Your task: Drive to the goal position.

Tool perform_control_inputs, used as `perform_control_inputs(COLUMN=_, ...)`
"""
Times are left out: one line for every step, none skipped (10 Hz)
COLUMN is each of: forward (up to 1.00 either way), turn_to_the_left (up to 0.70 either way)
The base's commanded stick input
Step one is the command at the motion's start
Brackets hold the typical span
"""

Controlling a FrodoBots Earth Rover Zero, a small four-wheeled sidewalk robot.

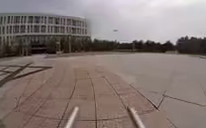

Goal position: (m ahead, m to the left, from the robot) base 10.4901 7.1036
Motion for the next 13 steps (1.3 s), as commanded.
perform_control_inputs(forward=0.69, turn_to_the_left=0.00)
perform_control_inputs(forward=0.69, turn_to_the_left=0.00)
perform_control_inputs(forward=0.69, turn_to_the_left=0.00)
perform_control_inputs(forward=0.69, turn_to_the_left=0.00)
perform_control_inputs(forward=0.69, turn_to_the_left=0.00)
perform_control_inputs(forward=0.69, turn_to_the_left=0.00)
perform_control_inputs(forward=0.69, turn_to_the_left=0.00)
perform_control_inputs(forward=0.69, turn_to_the_left=0.00)
perform_control_inputs(forward=0.69, turn_to_the_left=0.00)
perform_control_inputs(forward=0.69, turn_to_the_left=0.00)
perform_control_inputs(forward=0.69, turn_to_the_left=0.00)
perform_control_inputs(forward=0.69, turn_to_the_left=0.19)
perform_control_inputs(forward=0.69, turn_to_the_left=0.35)
